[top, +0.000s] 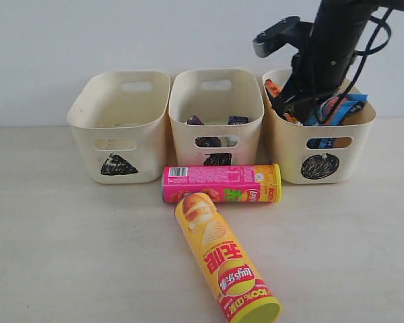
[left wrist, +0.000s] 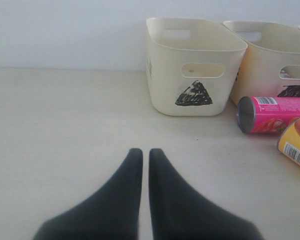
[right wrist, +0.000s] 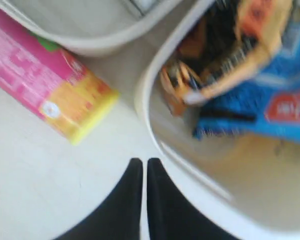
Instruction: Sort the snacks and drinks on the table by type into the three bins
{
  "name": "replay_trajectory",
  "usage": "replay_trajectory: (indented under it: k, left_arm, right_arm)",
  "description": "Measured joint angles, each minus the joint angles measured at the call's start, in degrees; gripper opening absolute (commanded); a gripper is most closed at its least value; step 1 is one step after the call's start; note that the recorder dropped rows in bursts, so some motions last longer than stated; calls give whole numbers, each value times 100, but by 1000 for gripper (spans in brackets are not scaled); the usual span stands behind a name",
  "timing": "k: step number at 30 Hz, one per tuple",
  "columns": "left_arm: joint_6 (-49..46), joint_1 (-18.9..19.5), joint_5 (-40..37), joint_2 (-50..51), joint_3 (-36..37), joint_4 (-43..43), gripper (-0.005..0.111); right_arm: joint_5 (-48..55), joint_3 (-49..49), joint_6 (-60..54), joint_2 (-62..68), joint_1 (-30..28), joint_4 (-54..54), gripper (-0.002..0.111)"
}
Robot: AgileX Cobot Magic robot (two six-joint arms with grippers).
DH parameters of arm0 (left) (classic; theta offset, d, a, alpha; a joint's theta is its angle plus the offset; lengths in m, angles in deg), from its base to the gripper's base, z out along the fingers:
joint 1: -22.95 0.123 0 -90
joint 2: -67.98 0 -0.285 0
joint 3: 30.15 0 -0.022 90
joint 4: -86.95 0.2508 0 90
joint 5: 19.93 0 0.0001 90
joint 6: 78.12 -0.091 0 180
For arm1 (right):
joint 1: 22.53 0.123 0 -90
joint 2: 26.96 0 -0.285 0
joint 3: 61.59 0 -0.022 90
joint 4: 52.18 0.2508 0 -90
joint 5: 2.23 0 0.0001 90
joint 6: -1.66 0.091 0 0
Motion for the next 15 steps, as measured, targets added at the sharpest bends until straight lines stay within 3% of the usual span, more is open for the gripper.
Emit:
replay_trajectory:
  k: [5, 15]
  left_arm:
    - [0, 0, 0, 0, 0, 0, 4]
    - [0, 0, 0, 0, 0, 0, 4]
  right_arm:
    - [26, 843, 560, -622, -576, -49, 0]
    - [-1584, 3520, 1263, -2963, -1959, -108, 0]
